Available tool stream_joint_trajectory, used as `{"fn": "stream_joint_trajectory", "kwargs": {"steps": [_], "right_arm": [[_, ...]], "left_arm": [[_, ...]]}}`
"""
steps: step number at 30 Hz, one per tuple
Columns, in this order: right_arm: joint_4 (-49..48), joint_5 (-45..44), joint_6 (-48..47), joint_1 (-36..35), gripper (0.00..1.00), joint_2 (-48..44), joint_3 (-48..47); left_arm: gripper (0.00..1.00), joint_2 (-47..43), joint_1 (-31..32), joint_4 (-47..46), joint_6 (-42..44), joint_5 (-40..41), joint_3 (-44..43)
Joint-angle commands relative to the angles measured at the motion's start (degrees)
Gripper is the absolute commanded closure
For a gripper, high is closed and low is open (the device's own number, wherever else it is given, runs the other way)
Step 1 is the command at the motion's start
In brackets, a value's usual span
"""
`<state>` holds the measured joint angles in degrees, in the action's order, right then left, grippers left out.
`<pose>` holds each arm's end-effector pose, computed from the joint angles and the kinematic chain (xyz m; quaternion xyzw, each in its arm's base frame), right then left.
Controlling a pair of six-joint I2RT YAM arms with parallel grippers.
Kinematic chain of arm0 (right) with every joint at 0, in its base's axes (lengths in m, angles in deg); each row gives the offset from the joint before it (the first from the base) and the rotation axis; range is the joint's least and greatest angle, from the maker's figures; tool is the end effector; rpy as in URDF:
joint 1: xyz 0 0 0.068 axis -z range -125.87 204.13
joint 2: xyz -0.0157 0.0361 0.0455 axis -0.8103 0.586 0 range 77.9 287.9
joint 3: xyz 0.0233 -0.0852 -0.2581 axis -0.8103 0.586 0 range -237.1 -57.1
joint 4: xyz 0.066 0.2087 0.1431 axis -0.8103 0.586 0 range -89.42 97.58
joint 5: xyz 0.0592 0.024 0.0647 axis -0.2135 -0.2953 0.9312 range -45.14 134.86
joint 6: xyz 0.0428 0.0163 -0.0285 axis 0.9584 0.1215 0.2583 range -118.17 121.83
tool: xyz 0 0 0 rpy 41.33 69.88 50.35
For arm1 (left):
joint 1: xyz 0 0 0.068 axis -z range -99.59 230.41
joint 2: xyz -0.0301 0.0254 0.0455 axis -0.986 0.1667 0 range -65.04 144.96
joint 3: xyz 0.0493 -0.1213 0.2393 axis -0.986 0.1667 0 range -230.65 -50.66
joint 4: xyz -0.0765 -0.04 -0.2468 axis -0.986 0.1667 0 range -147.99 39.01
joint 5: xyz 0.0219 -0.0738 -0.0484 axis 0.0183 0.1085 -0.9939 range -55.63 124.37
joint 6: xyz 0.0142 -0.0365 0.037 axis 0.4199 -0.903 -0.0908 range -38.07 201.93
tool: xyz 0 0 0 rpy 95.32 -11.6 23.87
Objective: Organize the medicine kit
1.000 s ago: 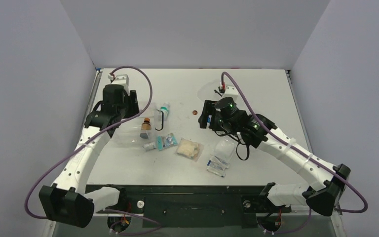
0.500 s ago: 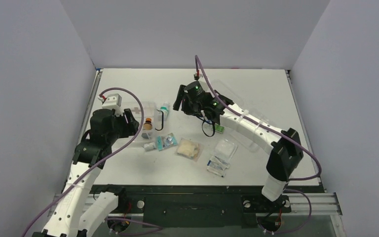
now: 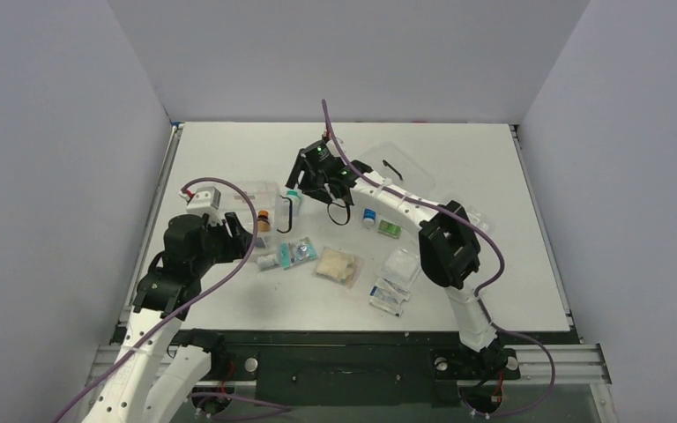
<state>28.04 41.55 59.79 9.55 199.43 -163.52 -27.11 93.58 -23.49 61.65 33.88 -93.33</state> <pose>0.3512 0.3432 0.2584 0.1182 0.9076 0.2970 0.2721 0.1423 -0.0337 0.3014 -0.0514 0.8634 -0.1480 0.4795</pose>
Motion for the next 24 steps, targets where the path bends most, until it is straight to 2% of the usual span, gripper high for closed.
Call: {"fn": "stream_joint_trajectory", "kwargs": {"steps": [1, 14, 24], "right_arm": [[-2.48, 1.55, 2.57, 0.7, 0.31, 3.62, -5.88], [-3.91, 3.66, 5.07, 1.95, 0.34, 12.87, -11.7], [-4.73, 6.62, 5.6, 1.87, 0.36, 16.0, -11.46]], "left_arm": [[0.47, -0.48, 0.77, -4.46, -0.88, -1.65, 0.4], [0.47, -1.32, 1.89, -3.68, -0.89, -0.4, 0.57], [0.47, -1.64, 1.95, -3.66, -0.99, -0.07, 0.72]]}}
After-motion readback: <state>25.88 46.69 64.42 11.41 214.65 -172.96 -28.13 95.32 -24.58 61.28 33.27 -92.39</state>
